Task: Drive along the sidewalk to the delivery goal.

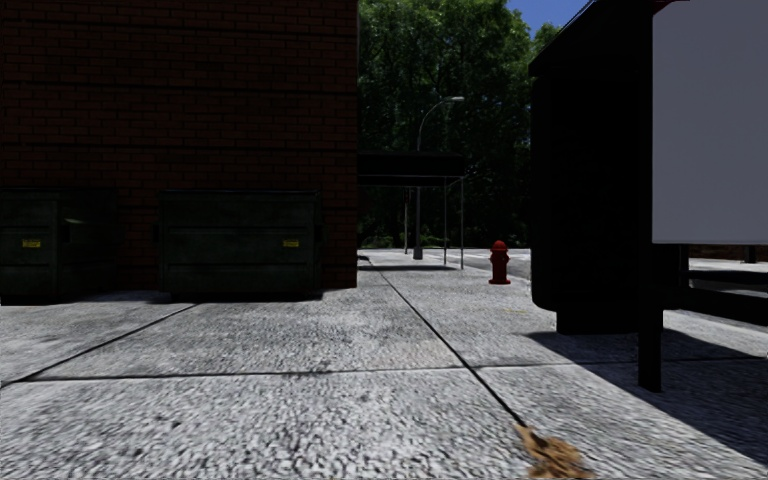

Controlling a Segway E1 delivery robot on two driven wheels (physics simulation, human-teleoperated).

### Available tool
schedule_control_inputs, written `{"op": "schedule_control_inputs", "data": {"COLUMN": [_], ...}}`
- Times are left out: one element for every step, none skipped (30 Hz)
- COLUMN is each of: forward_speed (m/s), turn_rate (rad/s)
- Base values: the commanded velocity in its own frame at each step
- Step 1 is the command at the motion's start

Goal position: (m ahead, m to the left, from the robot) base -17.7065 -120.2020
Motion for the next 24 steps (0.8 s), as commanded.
{"op": "schedule_control_inputs", "data": {"forward_speed": [2.0, 2.0, 2.0, 2.0, 2.0, 2.0, 2.0, 2.0, 2.0, 2.0, 2.0, 2.0, 2.0, 2.0, 2.0, 2.0, 2.0, 2.0, 2.0, 2.0, 2.0, 2.0, 2.0, 2.0], "turn_rate": [0.0, 0.0, 0.0, 0.0, 0.0, 0.0, 0.0, 0.0, 0.0, -0.08, -0.2, -0.26, -0.27, -0.27, -0.28, -0.28, -0.28, -0.28, -0.28, -0.27, -0.07, -0.07, 0.0, 0.0]}}
